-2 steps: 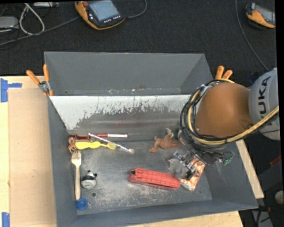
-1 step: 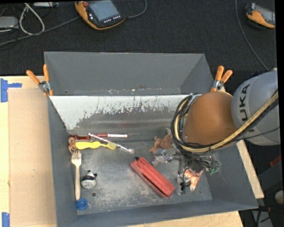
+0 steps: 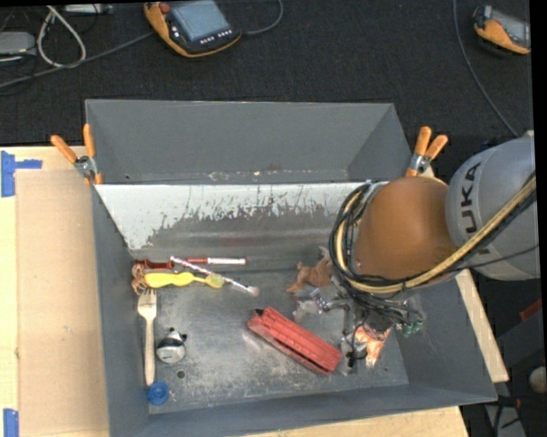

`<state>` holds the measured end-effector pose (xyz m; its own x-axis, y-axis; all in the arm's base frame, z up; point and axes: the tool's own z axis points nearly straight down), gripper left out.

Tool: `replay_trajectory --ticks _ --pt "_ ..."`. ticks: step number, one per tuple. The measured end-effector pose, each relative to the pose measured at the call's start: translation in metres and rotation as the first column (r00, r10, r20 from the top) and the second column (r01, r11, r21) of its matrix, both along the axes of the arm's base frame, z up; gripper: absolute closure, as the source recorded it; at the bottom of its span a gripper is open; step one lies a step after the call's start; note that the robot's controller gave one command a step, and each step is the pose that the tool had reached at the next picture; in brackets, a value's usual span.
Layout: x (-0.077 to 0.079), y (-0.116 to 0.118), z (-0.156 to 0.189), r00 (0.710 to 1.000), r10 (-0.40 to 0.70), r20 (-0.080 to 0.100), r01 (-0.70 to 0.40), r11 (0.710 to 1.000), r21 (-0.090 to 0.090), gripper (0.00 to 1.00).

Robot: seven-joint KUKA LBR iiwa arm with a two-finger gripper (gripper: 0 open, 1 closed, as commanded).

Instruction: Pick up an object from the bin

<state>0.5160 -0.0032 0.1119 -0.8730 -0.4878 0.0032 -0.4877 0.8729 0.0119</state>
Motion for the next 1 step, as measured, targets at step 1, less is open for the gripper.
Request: replay_trajectory --ticks 1 --pt "-0.0173 0.0287 -0.0268 0.990 -0.143 0.001 0.143 0.990 -0.001 0.00"
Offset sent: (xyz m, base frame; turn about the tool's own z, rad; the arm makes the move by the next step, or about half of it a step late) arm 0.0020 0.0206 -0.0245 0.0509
